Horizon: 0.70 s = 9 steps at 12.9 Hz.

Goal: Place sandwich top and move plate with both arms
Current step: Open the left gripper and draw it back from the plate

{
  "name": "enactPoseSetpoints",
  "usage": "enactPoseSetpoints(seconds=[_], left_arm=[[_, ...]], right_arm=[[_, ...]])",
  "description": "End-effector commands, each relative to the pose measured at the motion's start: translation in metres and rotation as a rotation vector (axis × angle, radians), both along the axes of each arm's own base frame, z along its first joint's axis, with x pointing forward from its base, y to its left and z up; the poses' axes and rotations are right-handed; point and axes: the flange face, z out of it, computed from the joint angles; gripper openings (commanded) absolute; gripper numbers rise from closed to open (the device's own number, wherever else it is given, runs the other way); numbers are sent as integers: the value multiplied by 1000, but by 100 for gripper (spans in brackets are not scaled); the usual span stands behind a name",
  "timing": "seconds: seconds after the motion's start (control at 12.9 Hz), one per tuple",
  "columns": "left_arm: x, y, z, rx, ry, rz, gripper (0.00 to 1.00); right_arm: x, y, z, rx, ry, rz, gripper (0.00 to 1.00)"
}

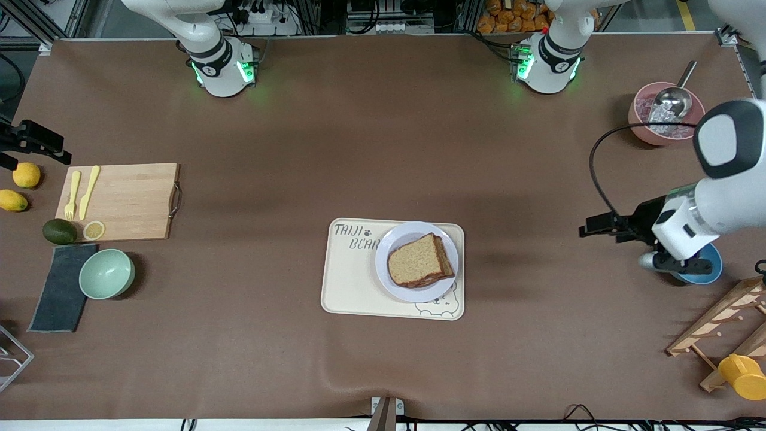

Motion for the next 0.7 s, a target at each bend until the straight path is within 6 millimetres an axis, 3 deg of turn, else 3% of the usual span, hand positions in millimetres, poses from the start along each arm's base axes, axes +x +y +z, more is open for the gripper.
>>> enactPoseSetpoints(seconds=[0.0,0.39,0.62], left_arm=[[-28,8,54,170,-20,28,100],[-76,27,140,230,-78,95,100],[-105,35,173,248,-77,119,100]], right_arm=[[0,1,3,-3,-6,12,100],[-1,3,2,-2,3,12,100],[-2,10,2,-1,14,4,100]])
